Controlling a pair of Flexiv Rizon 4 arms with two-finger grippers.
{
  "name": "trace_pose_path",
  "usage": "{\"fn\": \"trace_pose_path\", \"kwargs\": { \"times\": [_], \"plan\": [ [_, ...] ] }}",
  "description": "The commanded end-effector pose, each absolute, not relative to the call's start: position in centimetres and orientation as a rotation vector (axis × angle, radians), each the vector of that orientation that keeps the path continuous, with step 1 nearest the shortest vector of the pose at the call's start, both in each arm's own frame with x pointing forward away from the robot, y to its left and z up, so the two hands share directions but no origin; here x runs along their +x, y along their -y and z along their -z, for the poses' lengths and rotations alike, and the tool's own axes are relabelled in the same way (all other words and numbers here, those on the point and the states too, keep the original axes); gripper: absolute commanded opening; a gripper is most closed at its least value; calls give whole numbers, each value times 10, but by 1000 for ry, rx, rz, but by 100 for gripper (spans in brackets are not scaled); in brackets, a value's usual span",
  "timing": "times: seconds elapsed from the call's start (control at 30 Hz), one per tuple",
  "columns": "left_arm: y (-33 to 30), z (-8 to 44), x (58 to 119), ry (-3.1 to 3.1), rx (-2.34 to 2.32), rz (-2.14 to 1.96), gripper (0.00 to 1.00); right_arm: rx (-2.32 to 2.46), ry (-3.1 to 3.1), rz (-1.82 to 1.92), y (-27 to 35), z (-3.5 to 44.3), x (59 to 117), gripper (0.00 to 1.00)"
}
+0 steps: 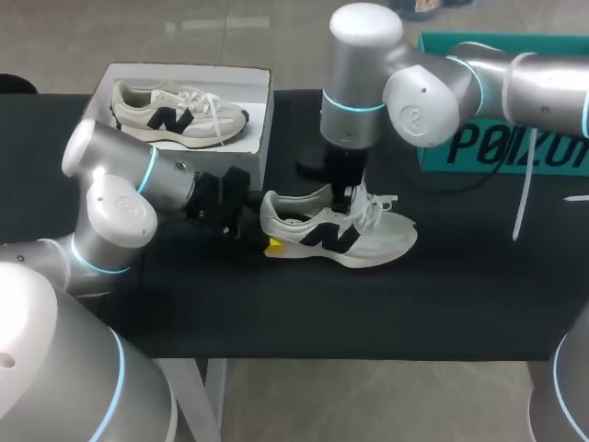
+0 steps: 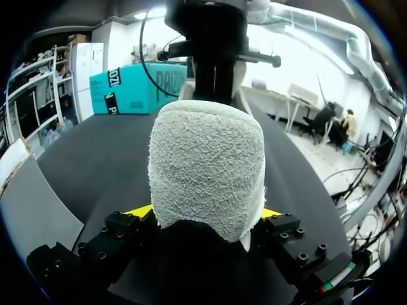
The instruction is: Take the shoe out of the shoebox, open the shoe tongue, remove and reinsert the insole, then place the shoe into the shoebox
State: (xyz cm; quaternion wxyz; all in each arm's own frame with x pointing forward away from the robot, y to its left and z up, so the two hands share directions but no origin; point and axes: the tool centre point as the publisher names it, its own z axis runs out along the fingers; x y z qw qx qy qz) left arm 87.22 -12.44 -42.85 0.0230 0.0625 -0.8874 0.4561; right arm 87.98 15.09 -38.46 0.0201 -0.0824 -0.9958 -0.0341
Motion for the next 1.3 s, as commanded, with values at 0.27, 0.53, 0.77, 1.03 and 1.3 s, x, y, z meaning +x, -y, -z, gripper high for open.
{"fn": "trace_pose_path", "kwargs": {
  "times": [0.27,0.53,0.77,1.03,1.3],
  "plan": [
    [125,429,874,2748,194,-1411,0,-150,3129,154,-182,410,880,17],
    [125,429,874,2748,194,-1411,0,-196,3144,96,-171,416,884,21],
    [125,429,874,2748,194,-1411,0,-226,3175,78,-168,406,893,30],
    [125,429,874,2748,194,-1411,0,-199,3131,62,-179,430,888,35],
    [125,429,874,2748,194,-1411,0,-181,3032,50,-183,455,867,34]
  ]
}}
